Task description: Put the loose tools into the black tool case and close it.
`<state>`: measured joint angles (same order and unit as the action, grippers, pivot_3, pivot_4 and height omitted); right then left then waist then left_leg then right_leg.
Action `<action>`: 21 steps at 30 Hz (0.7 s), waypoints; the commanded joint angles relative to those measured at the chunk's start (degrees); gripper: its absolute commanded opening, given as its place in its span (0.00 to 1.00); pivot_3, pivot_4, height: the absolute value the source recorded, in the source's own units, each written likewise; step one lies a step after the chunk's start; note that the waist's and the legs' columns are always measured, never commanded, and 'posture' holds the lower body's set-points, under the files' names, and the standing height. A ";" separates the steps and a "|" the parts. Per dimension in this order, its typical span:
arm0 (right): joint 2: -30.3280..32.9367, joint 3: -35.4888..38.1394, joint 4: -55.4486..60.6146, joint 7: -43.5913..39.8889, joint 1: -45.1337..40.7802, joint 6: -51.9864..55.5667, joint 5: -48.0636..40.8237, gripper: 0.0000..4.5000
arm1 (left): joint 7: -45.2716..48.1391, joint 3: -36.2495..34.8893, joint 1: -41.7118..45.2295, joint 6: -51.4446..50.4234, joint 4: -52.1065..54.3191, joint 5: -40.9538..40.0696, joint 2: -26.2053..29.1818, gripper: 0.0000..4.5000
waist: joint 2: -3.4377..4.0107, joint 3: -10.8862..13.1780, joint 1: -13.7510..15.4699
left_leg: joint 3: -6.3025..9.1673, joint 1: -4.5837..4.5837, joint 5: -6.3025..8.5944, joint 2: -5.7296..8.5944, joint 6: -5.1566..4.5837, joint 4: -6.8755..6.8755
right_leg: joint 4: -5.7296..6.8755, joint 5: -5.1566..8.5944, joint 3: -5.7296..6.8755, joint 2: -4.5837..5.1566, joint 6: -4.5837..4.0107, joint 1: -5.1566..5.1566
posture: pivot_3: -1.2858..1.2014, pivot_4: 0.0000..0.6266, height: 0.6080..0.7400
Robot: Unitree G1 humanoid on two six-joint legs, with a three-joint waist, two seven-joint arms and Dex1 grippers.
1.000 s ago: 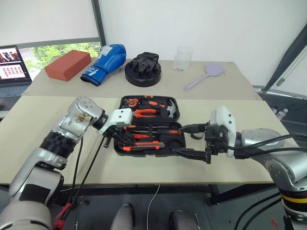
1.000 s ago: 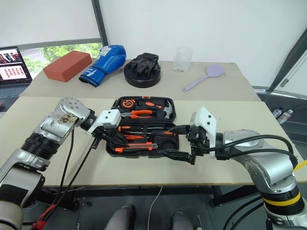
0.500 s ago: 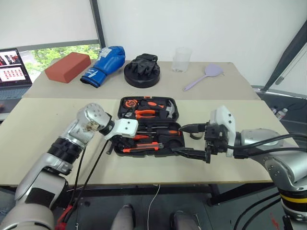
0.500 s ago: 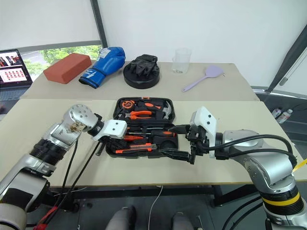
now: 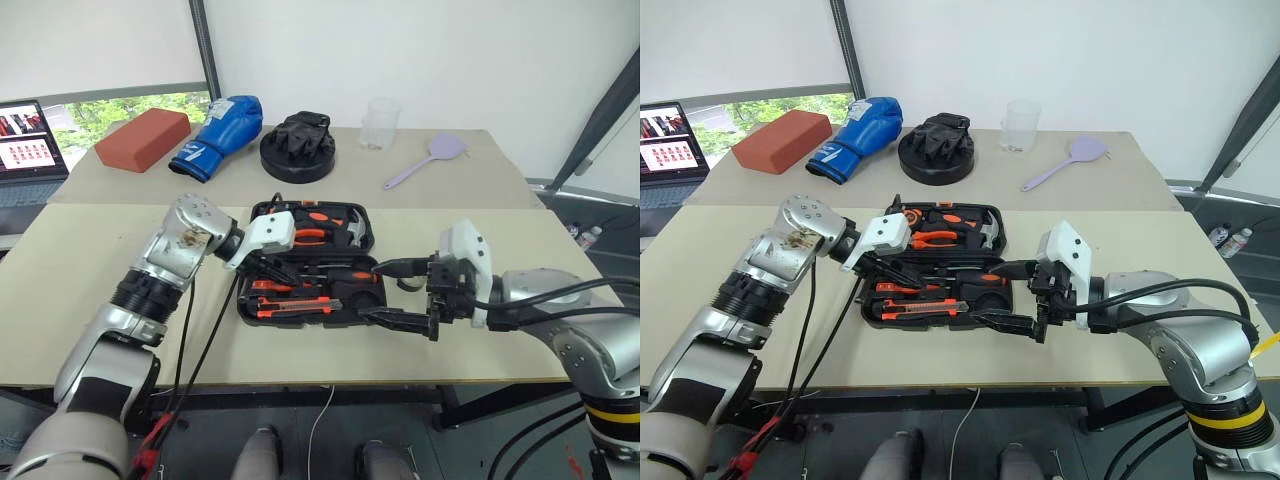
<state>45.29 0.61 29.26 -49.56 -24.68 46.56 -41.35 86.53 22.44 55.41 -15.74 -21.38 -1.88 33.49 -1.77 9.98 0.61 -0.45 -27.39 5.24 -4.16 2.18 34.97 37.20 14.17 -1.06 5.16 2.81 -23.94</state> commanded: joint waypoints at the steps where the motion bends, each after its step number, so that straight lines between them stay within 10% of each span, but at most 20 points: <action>1: 0.34 1.47 0.71 0.36 -1.47 0.06 -0.61 1.00 | -3.64 2.86 -0.38 5.56 -2.38 4.68 -1.99 0.31 | 0.00 0.00 0.04 | 0.00 0.00 0.00 0.00 0.00 0.00 | 0.00 0.00 0.00 0.00 0.01 0.00 | 0.52 0.24 0.97; 8: 0.65 2.46 1.04 0.98 -0.48 0.43 -1.00 1.00 | -4.24 4.25 -1.50 8.88 -4.66 6.51 -3.81 0.00 | 0.00 0.00 0.05 | 0.00 0.01 0.00 0.00 0.00 0.00 | -0.01 -0.01 -0.02 0.00 0.01 0.01 | 0.52 0.24 0.97; 21: 0.59 2.75 0.85 1.91 0.27 0.15 -1.22 1.00 | -2.02 3.08 -2.09 9.02 -2.32 5.54 -4.46 0.00 | 0.00 0.00 0.01 | 0.01 0.00 0.00 0.02 -0.01 0.01 | 0.00 -0.02 -0.02 0.00 0.00 0.00 | 0.52 0.24 0.97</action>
<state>45.32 1.12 29.16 -47.76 -24.25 46.74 -41.81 84.48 25.90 53.83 -7.47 -25.63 4.03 28.92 -1.77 9.98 0.61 -0.44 -27.39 5.24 -4.15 2.17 34.97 37.19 14.15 -1.08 5.16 2.82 -23.93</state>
